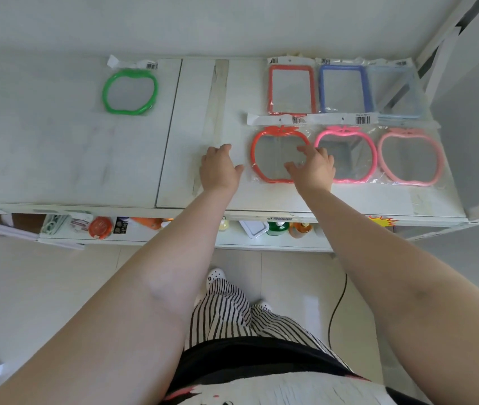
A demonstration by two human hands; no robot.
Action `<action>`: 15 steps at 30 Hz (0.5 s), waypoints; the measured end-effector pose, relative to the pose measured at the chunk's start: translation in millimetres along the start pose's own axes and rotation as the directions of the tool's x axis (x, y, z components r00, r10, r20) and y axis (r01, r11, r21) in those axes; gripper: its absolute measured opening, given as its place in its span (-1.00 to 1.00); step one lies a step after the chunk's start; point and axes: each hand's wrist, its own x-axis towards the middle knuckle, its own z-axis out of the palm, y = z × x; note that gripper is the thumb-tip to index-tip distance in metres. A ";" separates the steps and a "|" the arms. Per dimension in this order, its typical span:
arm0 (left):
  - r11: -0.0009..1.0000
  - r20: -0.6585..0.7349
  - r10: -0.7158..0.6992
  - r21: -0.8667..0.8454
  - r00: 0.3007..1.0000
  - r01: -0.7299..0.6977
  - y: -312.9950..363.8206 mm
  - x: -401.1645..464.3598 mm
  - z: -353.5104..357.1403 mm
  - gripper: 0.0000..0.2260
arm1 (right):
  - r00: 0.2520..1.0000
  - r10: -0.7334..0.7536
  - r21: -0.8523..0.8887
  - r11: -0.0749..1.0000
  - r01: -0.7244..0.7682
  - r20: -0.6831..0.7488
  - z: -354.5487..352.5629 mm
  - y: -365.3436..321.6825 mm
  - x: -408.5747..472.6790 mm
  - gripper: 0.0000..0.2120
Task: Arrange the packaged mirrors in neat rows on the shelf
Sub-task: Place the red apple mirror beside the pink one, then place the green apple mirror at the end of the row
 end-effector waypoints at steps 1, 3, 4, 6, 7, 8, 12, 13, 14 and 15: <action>1.000 0.005 0.002 0.010 1.000 -0.002 -4.8 -3.5 -5.6 -0.50 | 1.000 -0.021 0.002 1.000 0.021 0.010 1.2 -5.4 -5.5 -0.55; 0.998 0.024 0.030 0.051 0.999 -0.031 -15.8 -9.9 -16.7 -0.51 | 0.997 -0.070 0.002 0.998 0.070 0.045 4.6 -16.4 -17.6 -0.56; 0.995 0.041 0.055 0.082 0.998 -0.058 -22.7 -13.0 -22.9 -0.52 | 0.993 -0.099 0.002 0.995 0.099 0.066 7.4 -22.0 -24.2 -0.56; 0.981 0.097 0.105 0.151 0.990 -0.119 -39.8 -19.8 -37.3 -0.52 | 0.979 -0.167 -0.015 0.985 0.170 0.115 14.6 -33.9 -40.0 -0.57; 0.974 0.120 0.123 0.178 0.985 -0.143 -50.8 -23.6 -45.3 -0.51 | 0.969 -0.203 -0.029 0.977 0.209 0.142 19.6 -39.3 -49.1 -0.57; 0.968 0.135 0.135 0.195 0.982 -0.160 -62.9 -28.0 -53.3 -0.51 | 0.957 -0.236 -0.043 0.968 0.246 0.167 25.6 -44.8 -59.0 -0.57; 0.963 0.153 0.135 0.213 0.979 -0.166 -121.2 -47.9 -87.7 -0.51 | 0.927 -0.301 -0.075 0.943 0.324 0.224 54.4 -72.0 -101.6 -0.57; 0.963 0.156 0.133 0.213 0.979 -0.165 -137.9 -53.3 -96.7 -0.50 | 0.923 -0.308 -0.082 0.939 0.334 0.230 62.4 -81.6 -112.7 -0.56; 0.963 0.156 0.134 0.212 0.979 -0.166 -155.0 -59.3 -105.9 -0.50 | 0.919 -0.316 -0.087 0.935 0.344 0.235 70.5 -91.7 -124.2 -0.56; 0.963 0.155 0.133 0.213 0.979 -0.165 -172.5 -66.1 -115.1 -0.50 | 0.915 -0.324 -0.091 0.931 0.354 0.240 79.0 -102.3 -136.3 -0.56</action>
